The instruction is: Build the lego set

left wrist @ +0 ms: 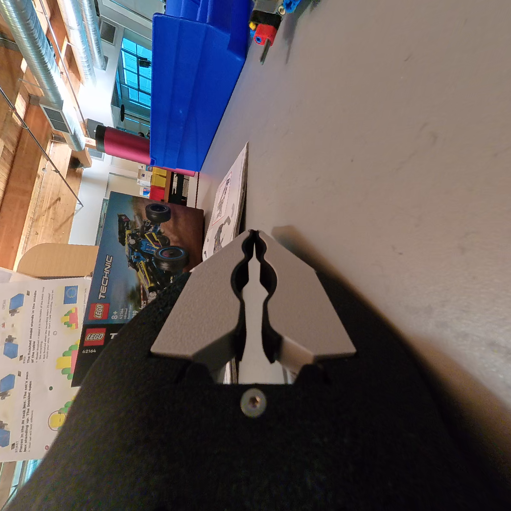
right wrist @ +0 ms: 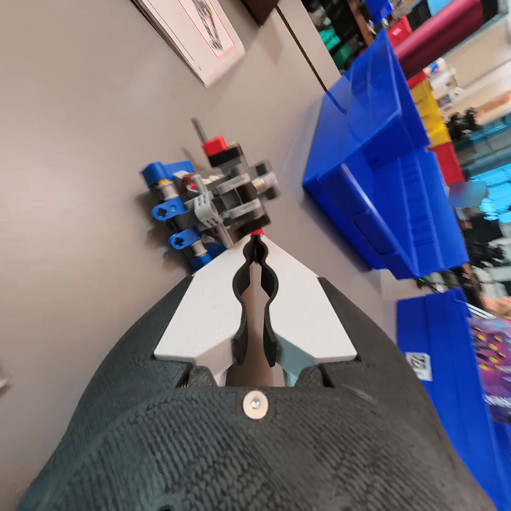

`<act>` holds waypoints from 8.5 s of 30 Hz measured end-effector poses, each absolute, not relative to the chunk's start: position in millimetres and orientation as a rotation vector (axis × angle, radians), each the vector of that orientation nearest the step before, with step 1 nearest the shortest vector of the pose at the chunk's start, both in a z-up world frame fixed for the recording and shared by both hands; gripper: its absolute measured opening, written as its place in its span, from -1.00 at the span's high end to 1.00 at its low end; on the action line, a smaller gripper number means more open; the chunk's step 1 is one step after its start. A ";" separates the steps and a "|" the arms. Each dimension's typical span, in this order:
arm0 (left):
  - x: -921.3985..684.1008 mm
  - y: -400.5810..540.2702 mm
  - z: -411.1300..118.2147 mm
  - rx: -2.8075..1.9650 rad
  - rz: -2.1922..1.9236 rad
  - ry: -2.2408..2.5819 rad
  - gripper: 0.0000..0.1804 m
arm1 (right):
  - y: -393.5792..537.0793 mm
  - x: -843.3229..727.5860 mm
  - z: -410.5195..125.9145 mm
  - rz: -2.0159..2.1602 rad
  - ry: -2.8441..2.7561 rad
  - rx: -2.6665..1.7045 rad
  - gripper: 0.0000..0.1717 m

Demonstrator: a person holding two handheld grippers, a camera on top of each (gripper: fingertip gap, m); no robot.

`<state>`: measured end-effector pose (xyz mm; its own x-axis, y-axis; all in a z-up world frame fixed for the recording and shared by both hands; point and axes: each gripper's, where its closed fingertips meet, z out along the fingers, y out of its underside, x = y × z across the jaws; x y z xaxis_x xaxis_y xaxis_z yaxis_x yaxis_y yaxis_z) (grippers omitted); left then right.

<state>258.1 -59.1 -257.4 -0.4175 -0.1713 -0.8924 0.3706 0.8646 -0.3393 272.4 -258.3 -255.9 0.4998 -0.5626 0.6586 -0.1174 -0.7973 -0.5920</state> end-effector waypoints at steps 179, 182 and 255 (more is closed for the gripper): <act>257.7 -216.3 -200.3 -0.290 -1.599 2.662 0.98 | -213.4 255.8 -223.8 -0.560 0.863 -1.929 0.80; 257.9 -215.9 -199.7 -0.295 -1.603 2.652 0.98 | -209.6 255.7 -223.6 -0.563 0.844 -1.926 0.81; 223.6 -225.4 -212.3 0.125 -1.667 2.646 0.90 | -224.2 213.3 -226.7 0.042 0.831 -1.799 0.96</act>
